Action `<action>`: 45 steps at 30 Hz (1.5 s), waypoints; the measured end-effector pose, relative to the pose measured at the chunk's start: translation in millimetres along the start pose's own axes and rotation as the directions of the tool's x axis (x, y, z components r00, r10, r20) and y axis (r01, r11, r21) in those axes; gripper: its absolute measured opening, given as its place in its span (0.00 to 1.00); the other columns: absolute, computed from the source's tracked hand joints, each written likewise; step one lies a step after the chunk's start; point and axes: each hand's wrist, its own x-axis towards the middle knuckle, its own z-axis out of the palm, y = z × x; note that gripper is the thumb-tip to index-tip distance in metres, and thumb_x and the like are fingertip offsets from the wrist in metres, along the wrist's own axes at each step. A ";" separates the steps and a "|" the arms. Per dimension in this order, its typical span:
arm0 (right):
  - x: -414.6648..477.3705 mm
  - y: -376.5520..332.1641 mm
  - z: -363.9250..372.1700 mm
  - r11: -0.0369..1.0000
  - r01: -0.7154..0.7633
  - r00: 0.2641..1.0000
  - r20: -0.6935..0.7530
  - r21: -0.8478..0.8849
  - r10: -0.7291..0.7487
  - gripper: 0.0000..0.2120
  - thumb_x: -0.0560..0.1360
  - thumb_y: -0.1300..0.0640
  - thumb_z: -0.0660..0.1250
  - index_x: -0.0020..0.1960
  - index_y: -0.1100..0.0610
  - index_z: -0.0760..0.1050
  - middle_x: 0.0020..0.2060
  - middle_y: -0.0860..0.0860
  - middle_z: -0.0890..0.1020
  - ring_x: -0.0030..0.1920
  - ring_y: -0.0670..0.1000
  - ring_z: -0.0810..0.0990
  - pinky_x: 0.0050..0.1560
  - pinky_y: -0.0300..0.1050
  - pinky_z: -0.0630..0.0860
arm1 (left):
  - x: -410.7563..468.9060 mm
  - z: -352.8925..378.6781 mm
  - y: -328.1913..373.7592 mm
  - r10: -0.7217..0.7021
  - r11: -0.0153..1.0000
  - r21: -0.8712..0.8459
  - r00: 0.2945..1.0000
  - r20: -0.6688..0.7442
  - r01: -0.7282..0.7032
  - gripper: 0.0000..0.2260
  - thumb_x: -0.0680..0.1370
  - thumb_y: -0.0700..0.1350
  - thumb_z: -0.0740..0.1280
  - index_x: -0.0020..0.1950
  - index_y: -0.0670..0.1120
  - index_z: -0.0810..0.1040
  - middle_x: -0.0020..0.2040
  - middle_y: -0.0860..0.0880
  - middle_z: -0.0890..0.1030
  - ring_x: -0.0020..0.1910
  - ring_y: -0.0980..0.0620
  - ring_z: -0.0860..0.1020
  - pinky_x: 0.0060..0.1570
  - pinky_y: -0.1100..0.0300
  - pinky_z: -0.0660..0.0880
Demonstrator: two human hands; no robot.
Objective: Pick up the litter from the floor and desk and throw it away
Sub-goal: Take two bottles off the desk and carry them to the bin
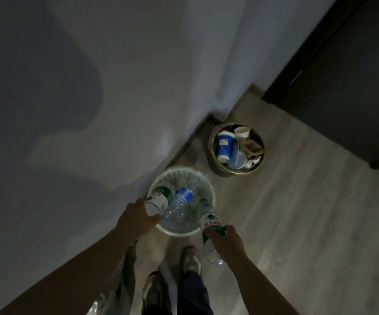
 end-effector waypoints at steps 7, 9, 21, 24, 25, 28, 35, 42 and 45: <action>82.4 5.7 35.5 0.988 -0.069 0.995 -0.057 0.136 0.078 0.23 0.74 0.51 0.69 0.62 0.62 0.69 0.48 0.55 0.77 0.46 0.54 0.79 0.40 0.44 0.76 | 81.2 43.3 4.1 0.060 0.998 0.008 0.998 -0.001 -0.060 0.29 0.70 0.55 0.73 0.63 0.40 0.69 0.57 0.42 0.76 0.46 0.51 0.74 0.42 0.60 0.70; 97.1 8.1 43.7 0.983 -0.081 0.993 -0.067 0.164 0.093 0.24 0.74 0.51 0.70 0.63 0.63 0.68 0.50 0.57 0.77 0.49 0.56 0.80 0.42 0.46 0.78 | 98.3 48.0 8.1 0.071 0.997 0.008 0.997 -0.016 -0.071 0.30 0.71 0.55 0.73 0.64 0.40 0.69 0.57 0.42 0.76 0.48 0.49 0.75 0.44 0.58 0.72; 129.6 1.5 77.9 0.984 -0.040 0.995 -0.082 0.176 0.055 0.31 0.74 0.50 0.70 0.70 0.61 0.62 0.59 0.60 0.75 0.53 0.58 0.79 0.44 0.46 0.78 | 106.4 48.9 6.6 0.234 0.949 0.221 0.972 -0.007 -0.226 0.26 0.75 0.53 0.67 0.69 0.42 0.67 0.62 0.41 0.73 0.61 0.44 0.74 0.58 0.54 0.71; 115.4 -1.3 79.1 0.998 -0.024 0.998 -0.059 0.052 0.027 0.29 0.74 0.52 0.70 0.69 0.61 0.65 0.58 0.59 0.76 0.47 0.54 0.77 0.36 0.40 0.73 | 92.1 31.3 0.7 0.292 0.914 0.293 0.956 0.001 -0.280 0.22 0.75 0.51 0.67 0.66 0.43 0.69 0.59 0.42 0.74 0.58 0.45 0.75 0.55 0.57 0.71; 108.4 -1.1 77.8 0.999 -0.011 0.998 -0.060 -0.031 0.009 0.29 0.74 0.51 0.70 0.69 0.61 0.65 0.58 0.58 0.76 0.47 0.53 0.77 0.37 0.40 0.73 | 85.9 24.3 -0.6 0.304 0.902 0.319 0.953 0.010 -0.291 0.22 0.75 0.51 0.67 0.65 0.43 0.70 0.59 0.42 0.74 0.57 0.44 0.75 0.55 0.56 0.71; 80.5 -2.9 66.5 0.922 0.091 0.991 -0.057 -0.376 -0.121 0.26 0.73 0.50 0.70 0.67 0.57 0.67 0.56 0.55 0.76 0.53 0.54 0.77 0.50 0.45 0.77 | 61.4 3.2 -3.3 0.318 0.859 0.400 0.945 0.074 -0.320 0.18 0.76 0.52 0.66 0.61 0.42 0.70 0.57 0.43 0.74 0.57 0.45 0.75 0.54 0.56 0.71; -13.6 -36.5 11.3 0.616 0.298 0.938 0.104 -0.729 -0.330 0.24 0.73 0.50 0.68 0.66 0.53 0.68 0.58 0.52 0.75 0.58 0.52 0.75 0.58 0.47 0.74 | -23.2 -51.1 8.4 0.353 0.752 0.546 0.925 0.139 -0.369 0.19 0.77 0.52 0.64 0.63 0.44 0.68 0.61 0.44 0.72 0.59 0.45 0.74 0.56 0.55 0.71; -144.6 -95.7 -60.4 0.476 0.448 0.836 0.166 -0.757 -0.522 0.23 0.73 0.49 0.68 0.67 0.51 0.69 0.61 0.52 0.75 0.60 0.52 0.75 0.59 0.45 0.73 | -141.0 -136.6 31.0 0.470 0.709 0.543 0.875 0.113 -0.450 0.21 0.76 0.53 0.65 0.66 0.44 0.69 0.61 0.44 0.73 0.57 0.46 0.75 0.55 0.55 0.72; -198.9 -123.0 -94.4 0.429 0.527 0.763 0.186 -0.733 -0.619 0.25 0.73 0.48 0.69 0.68 0.51 0.69 0.62 0.50 0.76 0.62 0.50 0.75 0.59 0.43 0.72 | -191.9 -174.3 40.8 0.499 0.703 0.544 0.863 0.082 -0.458 0.23 0.77 0.54 0.64 0.68 0.44 0.68 0.63 0.45 0.72 0.59 0.47 0.74 0.58 0.55 0.71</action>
